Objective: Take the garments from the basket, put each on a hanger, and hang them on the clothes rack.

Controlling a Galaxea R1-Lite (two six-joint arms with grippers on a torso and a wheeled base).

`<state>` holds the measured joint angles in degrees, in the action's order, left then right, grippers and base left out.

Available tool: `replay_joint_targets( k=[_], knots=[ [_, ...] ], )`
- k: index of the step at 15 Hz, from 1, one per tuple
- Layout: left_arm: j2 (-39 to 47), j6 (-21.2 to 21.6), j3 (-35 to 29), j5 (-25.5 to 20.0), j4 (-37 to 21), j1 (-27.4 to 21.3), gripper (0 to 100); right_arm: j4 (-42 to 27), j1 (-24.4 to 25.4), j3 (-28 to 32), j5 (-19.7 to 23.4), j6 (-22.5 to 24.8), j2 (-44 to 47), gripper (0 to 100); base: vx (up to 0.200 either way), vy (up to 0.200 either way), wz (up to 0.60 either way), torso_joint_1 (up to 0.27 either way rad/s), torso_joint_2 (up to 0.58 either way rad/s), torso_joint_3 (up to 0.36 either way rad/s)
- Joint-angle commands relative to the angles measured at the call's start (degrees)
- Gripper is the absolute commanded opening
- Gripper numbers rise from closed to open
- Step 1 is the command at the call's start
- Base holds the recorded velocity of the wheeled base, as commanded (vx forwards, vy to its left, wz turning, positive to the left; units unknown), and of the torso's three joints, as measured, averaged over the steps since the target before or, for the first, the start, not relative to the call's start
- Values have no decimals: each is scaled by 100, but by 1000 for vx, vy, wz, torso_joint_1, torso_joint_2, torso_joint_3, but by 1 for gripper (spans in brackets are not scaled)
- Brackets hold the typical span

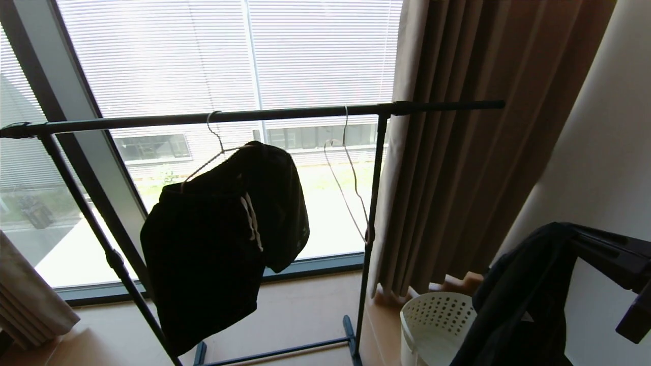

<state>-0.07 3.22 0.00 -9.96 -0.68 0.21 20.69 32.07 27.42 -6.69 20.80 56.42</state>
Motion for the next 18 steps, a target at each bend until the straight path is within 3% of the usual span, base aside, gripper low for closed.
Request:
replay_joint_targets(
  k=[1,5,8,18],
  knots=[
    [7,-5,0,-6,7,-3,100,14,1,-8,1,3,10,0,0,0,0,0,0,0],
    [7,-5,0,3,-2,-3,100,14,1,-8,1,3,18,0,0,0,0,0,0,0],
    [7,-5,0,-6,7,-3,100,14,1,-43,1,3,18,0,0,0,600,1,6,7],
    [16,144,0,12,-11,-12,100,14,45,-17,10,-41,133,0,0,0,0,0,0,0]
  ],
)
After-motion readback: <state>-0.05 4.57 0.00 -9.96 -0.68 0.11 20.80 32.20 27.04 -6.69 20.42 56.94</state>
